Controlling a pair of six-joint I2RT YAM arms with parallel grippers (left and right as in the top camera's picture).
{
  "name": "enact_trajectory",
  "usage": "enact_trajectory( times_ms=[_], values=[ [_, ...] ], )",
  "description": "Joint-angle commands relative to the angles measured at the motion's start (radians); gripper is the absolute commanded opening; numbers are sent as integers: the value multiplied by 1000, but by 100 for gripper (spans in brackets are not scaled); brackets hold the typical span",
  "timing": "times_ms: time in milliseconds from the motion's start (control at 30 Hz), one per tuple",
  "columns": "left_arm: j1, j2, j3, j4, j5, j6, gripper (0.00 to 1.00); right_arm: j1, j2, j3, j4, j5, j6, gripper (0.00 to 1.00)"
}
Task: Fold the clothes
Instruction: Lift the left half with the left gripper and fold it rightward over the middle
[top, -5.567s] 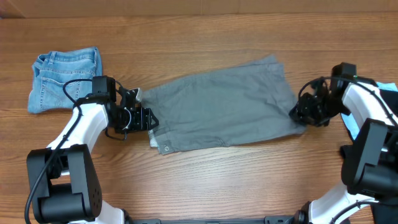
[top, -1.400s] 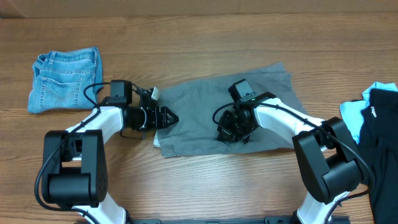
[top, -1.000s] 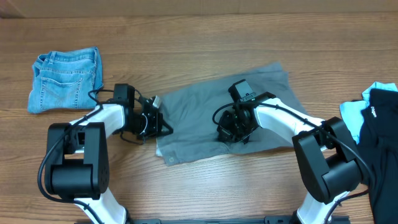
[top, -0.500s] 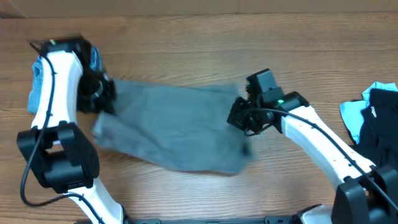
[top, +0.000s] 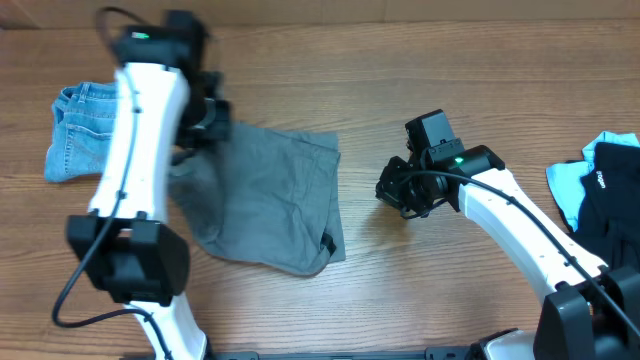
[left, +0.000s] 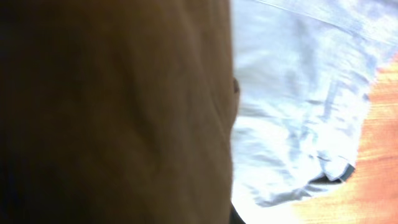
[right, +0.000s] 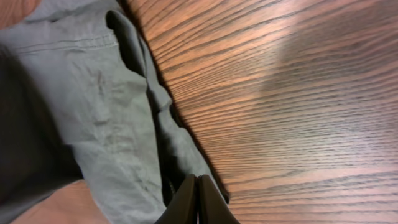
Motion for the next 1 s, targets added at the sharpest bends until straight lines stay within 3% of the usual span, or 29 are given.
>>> enact_trajectory(
  times_ms=[0, 200, 500, 667, 700, 733, 967],
  values=[
    [-137, -10, -92, 45, 37, -61, 7, -2, -13, -2, -1, 31, -7, 4],
    [-293, -10, -285, 180, 43, -176, 12, -2, -13, -2, -8, 52, -7, 4],
    [-352, -10, -444, 335, 180, -275, 17, -2, -13, -2, -13, 76, -6, 4],
    [-352, -10, -444, 342, 230, -296, 38, -2, -13, -2, -13, 79, -7, 4],
    [-352, -10, -444, 342, 267, -296, 49, -2, -13, -2, -13, 79, -6, 4],
    [-352, -10, -444, 342, 307, -295, 53, -2, -13, -2, -13, 79, -6, 4],
    [-352, -10, -440, 347, 518, -234, 49, -2, -13, -2, -15, 79, -7, 5]
  ],
)
